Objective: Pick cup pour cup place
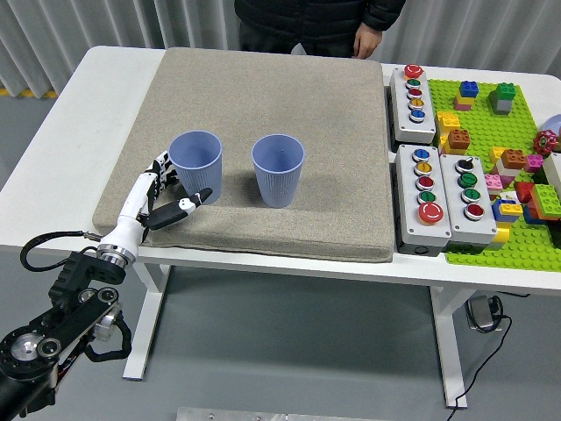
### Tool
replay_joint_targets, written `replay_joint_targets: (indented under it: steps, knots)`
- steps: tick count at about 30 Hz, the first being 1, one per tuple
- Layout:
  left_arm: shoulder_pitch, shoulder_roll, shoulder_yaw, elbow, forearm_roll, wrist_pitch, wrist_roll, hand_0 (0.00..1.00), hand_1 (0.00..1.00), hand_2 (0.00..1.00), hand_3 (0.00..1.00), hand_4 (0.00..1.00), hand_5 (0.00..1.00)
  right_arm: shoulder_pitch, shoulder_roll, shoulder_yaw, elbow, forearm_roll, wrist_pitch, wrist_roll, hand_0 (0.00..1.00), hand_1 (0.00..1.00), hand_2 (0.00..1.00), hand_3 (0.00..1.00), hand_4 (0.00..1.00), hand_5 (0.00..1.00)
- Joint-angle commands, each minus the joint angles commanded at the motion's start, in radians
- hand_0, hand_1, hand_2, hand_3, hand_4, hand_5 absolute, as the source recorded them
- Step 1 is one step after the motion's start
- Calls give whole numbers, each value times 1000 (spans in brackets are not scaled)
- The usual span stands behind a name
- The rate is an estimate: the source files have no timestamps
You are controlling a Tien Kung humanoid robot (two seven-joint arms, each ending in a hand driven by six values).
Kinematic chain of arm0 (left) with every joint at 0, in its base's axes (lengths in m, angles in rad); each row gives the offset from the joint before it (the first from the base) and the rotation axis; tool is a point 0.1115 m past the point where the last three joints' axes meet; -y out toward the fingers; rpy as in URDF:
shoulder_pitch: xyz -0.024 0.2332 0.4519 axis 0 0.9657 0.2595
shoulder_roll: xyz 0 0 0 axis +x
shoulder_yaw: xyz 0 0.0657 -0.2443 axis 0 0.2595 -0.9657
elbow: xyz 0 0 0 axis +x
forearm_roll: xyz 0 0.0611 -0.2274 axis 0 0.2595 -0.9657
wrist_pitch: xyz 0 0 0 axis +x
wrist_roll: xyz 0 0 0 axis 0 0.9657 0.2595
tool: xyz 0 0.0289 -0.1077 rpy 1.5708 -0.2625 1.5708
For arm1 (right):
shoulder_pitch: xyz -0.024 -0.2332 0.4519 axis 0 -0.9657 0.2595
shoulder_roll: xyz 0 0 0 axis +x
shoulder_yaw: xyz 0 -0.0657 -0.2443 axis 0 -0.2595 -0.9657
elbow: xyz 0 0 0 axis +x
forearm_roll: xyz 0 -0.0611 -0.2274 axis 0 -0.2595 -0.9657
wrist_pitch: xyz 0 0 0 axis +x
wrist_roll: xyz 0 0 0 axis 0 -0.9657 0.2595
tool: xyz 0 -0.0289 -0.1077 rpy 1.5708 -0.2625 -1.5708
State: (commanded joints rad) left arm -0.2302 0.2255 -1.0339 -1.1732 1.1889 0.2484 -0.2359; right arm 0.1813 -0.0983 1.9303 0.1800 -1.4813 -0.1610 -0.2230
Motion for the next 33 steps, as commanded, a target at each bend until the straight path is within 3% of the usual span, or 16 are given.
replay_joint_targets:
  steps: [33]
  knots:
    - [-64,-31,30,56,-20,2,-4,887,917,998,998,917,324,-2,1,-4,0,2,1,-2,694,616,591,587,2,259]
